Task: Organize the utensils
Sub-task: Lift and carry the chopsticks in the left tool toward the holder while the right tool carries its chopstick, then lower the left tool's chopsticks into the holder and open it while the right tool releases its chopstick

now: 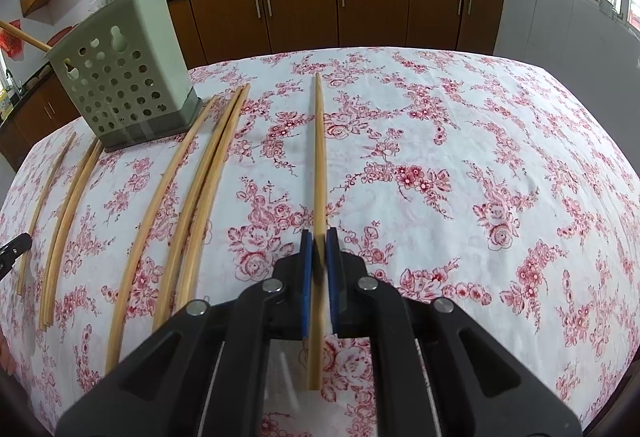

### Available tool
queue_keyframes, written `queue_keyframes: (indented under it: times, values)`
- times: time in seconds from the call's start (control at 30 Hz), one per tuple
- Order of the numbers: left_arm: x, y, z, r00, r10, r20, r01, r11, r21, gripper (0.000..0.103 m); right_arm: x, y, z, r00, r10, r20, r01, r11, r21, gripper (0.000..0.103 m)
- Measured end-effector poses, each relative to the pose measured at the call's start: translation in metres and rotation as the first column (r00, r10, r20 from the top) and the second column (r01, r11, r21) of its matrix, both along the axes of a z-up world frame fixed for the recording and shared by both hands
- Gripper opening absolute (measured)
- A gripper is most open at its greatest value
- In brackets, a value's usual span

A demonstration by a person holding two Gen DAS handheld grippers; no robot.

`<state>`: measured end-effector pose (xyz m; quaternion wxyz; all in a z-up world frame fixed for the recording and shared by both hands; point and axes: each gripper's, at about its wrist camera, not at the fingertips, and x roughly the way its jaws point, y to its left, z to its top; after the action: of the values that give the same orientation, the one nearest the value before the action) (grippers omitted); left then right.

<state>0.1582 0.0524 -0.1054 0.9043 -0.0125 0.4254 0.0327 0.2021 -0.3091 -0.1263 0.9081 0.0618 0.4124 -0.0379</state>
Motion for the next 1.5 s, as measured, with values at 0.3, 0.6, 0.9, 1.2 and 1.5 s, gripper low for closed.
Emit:
queue_keyframes:
  times: [0.3, 0.6, 0.9, 1.2, 1.5]
  values:
    - [-0.002, 0.004, 0.005, 0.999, 0.002, -0.033, -0.002, 1.0, -0.014, 0.008, -0.013, -0.001, 0.004, 1.0, 0.005, 0.011, -0.005, 1.0, 0.003, 0.008]
    - [-0.019, 0.015, 0.064, 0.994, -0.025, 0.106, 0.028, 0.999, -0.036, 0.007, -0.034, -0.017, 0.067, 0.982, -0.026, 0.187, 0.022, 1.0, 0.022, 0.008]
    - [-0.029, 0.011, 0.126, 0.966, -0.042, 0.256, 0.064, 0.995, -0.08, 0.007, -0.039, -0.032, 0.121, 0.943, -0.06, 0.328, 0.046, 0.998, 0.051, 0.008]
    - [-0.035, 0.006, 0.153, 0.942, -0.046, 0.333, 0.082, 0.992, -0.094, 0.007, -0.039, -0.034, 0.146, 0.915, -0.067, 0.398, 0.044, 0.997, 0.066, 0.008]
    - [-0.037, -0.002, 0.163, 0.934, -0.076, 0.348, 0.122, 0.986, -0.114, 0.007, -0.042, -0.03, 0.169, 0.904, -0.029, 0.426, -0.009, 0.996, 0.088, 0.007]
